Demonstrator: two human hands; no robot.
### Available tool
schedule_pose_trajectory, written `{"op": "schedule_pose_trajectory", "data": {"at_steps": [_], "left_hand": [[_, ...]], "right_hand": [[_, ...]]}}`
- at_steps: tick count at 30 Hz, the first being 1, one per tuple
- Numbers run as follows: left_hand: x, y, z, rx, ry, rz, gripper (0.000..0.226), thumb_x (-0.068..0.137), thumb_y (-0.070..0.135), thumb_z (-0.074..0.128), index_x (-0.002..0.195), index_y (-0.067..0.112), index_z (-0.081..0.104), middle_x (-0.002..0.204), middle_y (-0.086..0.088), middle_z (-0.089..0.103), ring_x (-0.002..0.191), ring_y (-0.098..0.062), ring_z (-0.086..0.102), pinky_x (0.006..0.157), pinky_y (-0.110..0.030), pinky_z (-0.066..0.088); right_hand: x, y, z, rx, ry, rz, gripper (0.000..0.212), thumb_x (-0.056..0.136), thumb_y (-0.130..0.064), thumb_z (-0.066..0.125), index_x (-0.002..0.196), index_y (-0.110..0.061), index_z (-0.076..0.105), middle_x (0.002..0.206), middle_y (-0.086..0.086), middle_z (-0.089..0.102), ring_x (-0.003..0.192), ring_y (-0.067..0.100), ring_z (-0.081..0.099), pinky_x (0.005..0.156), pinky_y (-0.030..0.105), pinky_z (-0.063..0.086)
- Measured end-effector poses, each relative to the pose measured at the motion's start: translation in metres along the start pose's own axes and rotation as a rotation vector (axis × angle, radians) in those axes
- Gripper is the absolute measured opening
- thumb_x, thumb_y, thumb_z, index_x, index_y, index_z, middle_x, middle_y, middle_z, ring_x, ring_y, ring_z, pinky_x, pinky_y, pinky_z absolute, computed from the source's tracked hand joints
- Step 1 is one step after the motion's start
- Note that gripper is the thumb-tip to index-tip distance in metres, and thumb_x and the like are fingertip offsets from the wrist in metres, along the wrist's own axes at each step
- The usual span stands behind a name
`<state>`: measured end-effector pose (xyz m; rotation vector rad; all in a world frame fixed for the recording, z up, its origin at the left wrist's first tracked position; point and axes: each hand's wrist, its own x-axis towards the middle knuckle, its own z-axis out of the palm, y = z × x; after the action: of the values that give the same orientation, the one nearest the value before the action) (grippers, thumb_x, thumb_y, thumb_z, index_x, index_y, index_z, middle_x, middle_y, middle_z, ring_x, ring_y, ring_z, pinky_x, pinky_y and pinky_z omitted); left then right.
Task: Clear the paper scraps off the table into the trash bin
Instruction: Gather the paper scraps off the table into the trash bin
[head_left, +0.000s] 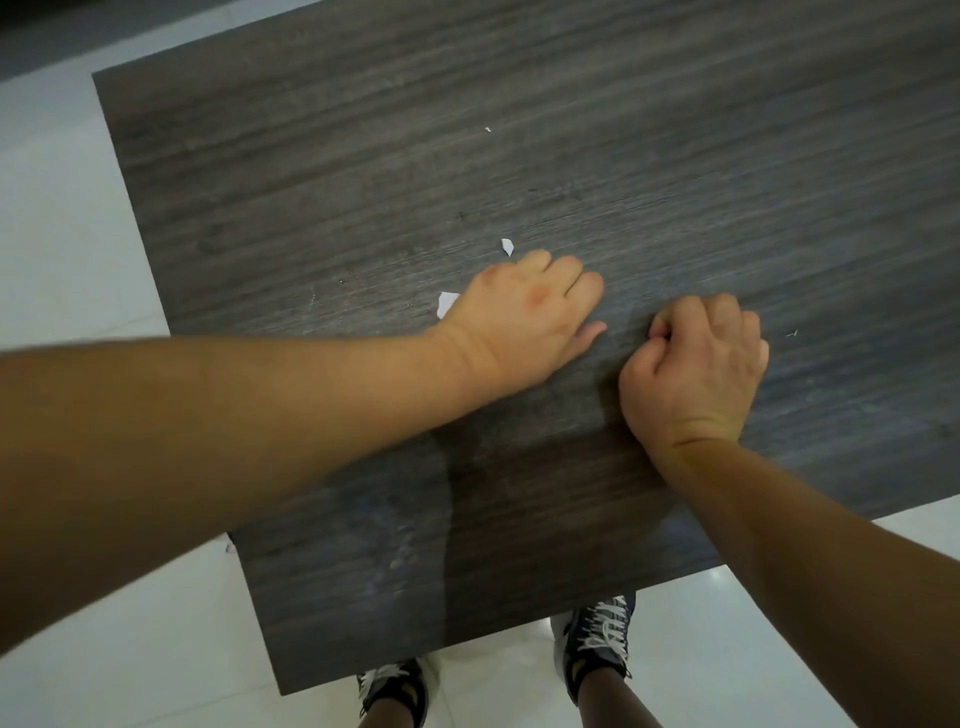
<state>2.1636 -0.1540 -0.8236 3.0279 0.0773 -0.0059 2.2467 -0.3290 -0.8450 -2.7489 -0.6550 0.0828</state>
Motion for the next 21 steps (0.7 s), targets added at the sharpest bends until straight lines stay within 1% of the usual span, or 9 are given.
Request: {"op": "schedule_pose_trajectory", "data": {"at_steps": [3,5,9,12,15,17,18,20,21], "left_hand": [[0.014,-0.007,0.000,0.070,-0.063,0.042,0.053,0.112,0.051,0.030,0.120,0.013,0.065,0.118,-0.010,0.069,0.105,-0.034,0.069,0.079,-0.046,0.054],[0.021,-0.010,-0.002,0.097,-0.084,0.061,0.052,0.112,0.049,0.030,0.119,0.013,0.067,0.118,-0.010,0.071,0.105,-0.037,0.071,0.077,-0.044,0.052],[0.032,-0.009,-0.002,0.065,-0.125,-0.003,0.050,0.112,0.049,0.035,0.115,0.013,0.069,0.117,-0.010,0.073,0.105,-0.039,0.072,0.078,-0.042,0.050],[0.039,-0.005,-0.009,-0.094,-0.128,-0.209,0.045,0.111,0.050,0.040,0.106,0.016,0.069,0.110,-0.012,0.074,0.103,-0.037,0.070,0.074,-0.039,0.039],[0.022,-0.004,-0.017,-0.409,-0.054,-0.502,0.043,0.110,0.047,0.048,0.078,0.019,0.057,0.086,-0.006,0.068,0.087,-0.032,0.065,0.072,-0.035,0.041],[-0.010,-0.007,-0.023,-0.595,0.009,-0.679,0.052,0.110,0.043,0.051,0.064,0.022,0.043,0.066,0.005,0.053,0.073,-0.022,0.055,0.068,-0.031,0.034],[-0.031,-0.010,-0.025,-0.654,0.054,-0.758,0.056,0.110,0.042,0.052,0.060,0.023,0.038,0.059,0.007,0.045,0.064,-0.017,0.048,0.065,-0.028,0.029],[-0.078,-0.015,-0.030,-0.702,0.141,-0.869,0.060,0.111,0.040,0.052,0.057,0.021,0.035,0.051,0.004,0.037,0.052,-0.011,0.040,0.060,-0.029,0.023],[-0.107,-0.018,-0.032,-0.741,0.170,-0.913,0.060,0.111,0.043,0.050,0.058,0.019,0.038,0.051,0.000,0.039,0.050,-0.012,0.042,0.058,-0.032,0.025]], "right_hand": [[0.000,0.000,0.002,0.010,0.012,-0.001,0.006,0.089,-0.023,0.050,0.086,-0.020,0.054,0.100,0.014,0.058,0.097,0.039,0.050,0.086,0.049,0.036],[0.001,0.001,0.003,0.013,0.012,-0.003,0.004,0.090,-0.025,0.048,0.085,-0.025,0.049,0.100,0.014,0.057,0.098,0.038,0.050,0.087,0.049,0.036],[0.001,0.003,0.004,-0.009,0.015,-0.004,0.013,0.090,-0.025,0.048,0.087,-0.016,0.057,0.101,0.015,0.057,0.098,0.040,0.050,0.086,0.050,0.036],[0.000,0.001,0.003,-0.018,0.027,-0.011,0.015,0.090,-0.025,0.048,0.088,-0.014,0.059,0.101,0.016,0.058,0.099,0.040,0.051,0.086,0.049,0.036],[0.002,0.000,0.001,-0.044,0.014,-0.007,0.014,0.089,-0.023,0.049,0.089,-0.014,0.059,0.104,0.016,0.058,0.101,0.041,0.052,0.090,0.049,0.038],[0.003,0.001,0.001,-0.058,0.015,-0.013,0.014,0.089,-0.023,0.049,0.090,-0.014,0.059,0.106,0.017,0.058,0.103,0.042,0.052,0.092,0.052,0.039],[0.003,0.001,0.000,-0.054,0.018,-0.014,0.014,0.089,-0.023,0.049,0.090,-0.013,0.059,0.107,0.018,0.059,0.104,0.043,0.052,0.092,0.052,0.040],[0.004,0.001,0.000,-0.057,0.020,-0.004,0.018,0.089,-0.025,0.048,0.091,-0.012,0.060,0.110,0.021,0.060,0.106,0.045,0.053,0.092,0.054,0.040],[0.003,-0.001,0.002,-0.072,0.021,-0.012,0.021,0.088,-0.027,0.047,0.092,-0.011,0.061,0.112,0.023,0.060,0.108,0.047,0.054,0.092,0.054,0.040]]}}
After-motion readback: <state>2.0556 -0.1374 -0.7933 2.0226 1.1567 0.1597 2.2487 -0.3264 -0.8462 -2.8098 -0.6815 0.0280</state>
